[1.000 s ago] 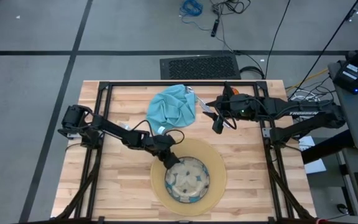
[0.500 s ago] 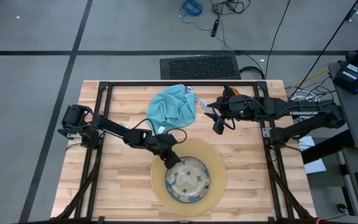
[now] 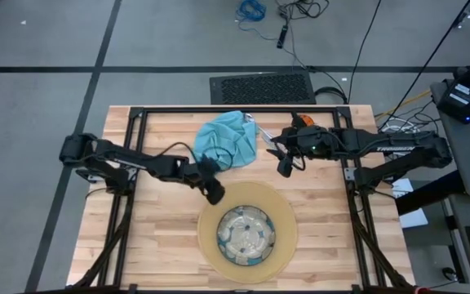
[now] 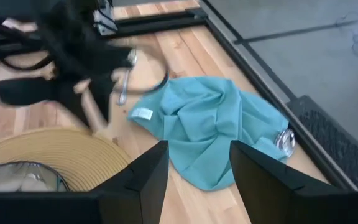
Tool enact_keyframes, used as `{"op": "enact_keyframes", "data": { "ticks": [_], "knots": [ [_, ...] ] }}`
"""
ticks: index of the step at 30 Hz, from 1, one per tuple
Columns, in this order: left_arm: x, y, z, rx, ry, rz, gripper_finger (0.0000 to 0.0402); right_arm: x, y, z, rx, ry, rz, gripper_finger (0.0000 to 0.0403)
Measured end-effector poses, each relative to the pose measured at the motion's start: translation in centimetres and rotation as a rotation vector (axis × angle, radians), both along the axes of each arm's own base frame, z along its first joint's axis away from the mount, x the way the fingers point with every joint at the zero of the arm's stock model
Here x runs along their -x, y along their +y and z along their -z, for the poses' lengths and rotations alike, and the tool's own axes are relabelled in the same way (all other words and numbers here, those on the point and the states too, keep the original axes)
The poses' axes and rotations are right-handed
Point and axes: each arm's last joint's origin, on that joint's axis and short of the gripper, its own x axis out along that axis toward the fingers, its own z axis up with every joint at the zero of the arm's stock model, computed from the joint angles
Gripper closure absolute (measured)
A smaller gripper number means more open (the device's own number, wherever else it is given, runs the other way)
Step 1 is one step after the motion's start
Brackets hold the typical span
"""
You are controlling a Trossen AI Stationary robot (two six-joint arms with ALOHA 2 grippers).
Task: Set table place
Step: Fold the blue napkin
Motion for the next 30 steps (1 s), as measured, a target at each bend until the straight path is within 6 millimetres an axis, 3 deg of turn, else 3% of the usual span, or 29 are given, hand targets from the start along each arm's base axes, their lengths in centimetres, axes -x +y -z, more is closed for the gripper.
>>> {"op": "enact_keyframes", "data": {
  "ticks": [5, 13, 19, 24, 30],
  "knots": [
    [2.6, 2.3, -0.6, -0.155, 0.164, -0.109, 0.0275, -1.6, -0.4, 2.8, -0.012, 0.099, 0.015, 0.0241],
    [2.6, 4.4, -0.8, -0.24, 0.162, -0.109, 0.0275, -5.3, -1.9, 6.4, -0.083, 0.122, -0.041, 0.0241],
    [1.7, 5.0, 0.4, -0.234, 0.175, -0.099, 0.0275, -6.9, -2.4, 7.7, -0.186, 0.088, -0.139, 0.0241],
    [0.5, 4.5, 0.9, -0.234, 0.105, -0.079, 0.0275, -7.0, -2.3, 7.8, -0.199, 0.087, -0.157, 0.0241],
    [-0.5, 4.4, 2.9, -0.222, 0.142, -0.081, 0.0275, -7.0, -2.3, 7.8, -0.219, 0.081, -0.174, 0.0241]
  ]
}}
